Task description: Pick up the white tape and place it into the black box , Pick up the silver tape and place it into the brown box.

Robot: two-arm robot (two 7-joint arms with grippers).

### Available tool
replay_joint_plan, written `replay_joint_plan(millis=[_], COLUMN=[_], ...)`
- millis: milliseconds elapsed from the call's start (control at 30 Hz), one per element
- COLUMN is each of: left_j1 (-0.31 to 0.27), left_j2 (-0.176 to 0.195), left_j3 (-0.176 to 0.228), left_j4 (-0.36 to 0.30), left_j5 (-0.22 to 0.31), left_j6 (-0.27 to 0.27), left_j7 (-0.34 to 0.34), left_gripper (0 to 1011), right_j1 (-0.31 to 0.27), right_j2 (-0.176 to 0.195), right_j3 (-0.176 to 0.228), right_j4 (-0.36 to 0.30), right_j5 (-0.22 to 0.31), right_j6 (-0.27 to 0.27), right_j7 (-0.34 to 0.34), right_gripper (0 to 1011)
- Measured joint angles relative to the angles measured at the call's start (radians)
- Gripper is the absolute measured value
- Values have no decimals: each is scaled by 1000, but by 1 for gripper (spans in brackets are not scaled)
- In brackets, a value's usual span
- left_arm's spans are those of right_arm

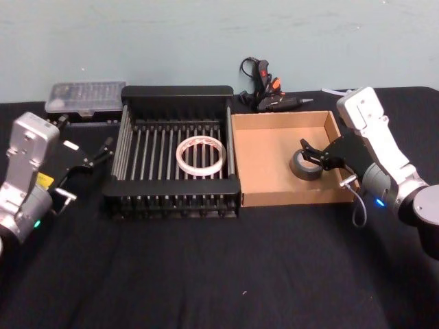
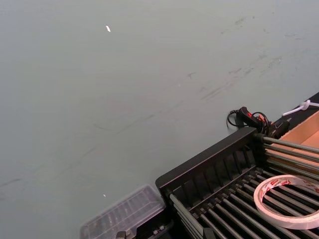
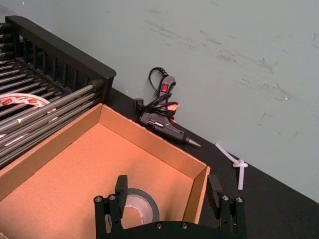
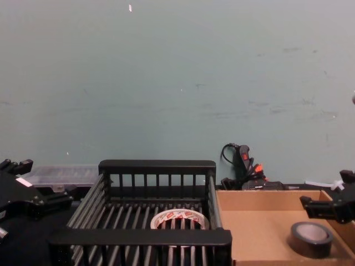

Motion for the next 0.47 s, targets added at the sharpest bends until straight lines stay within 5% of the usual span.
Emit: replay_joint_plan(millis=[467], left_j1=[0], left_j2=[0], left_j3=[0], left_j4=[0], left_j5=[0], left_j6=[0], left_j7=[0], left_gripper=[1001], right_j1=[0], right_j2=[0], right_j3=[0], right_j4=[0], right_j5=[0], right_j6=[0], right_j7=[0], right_gripper=[1002])
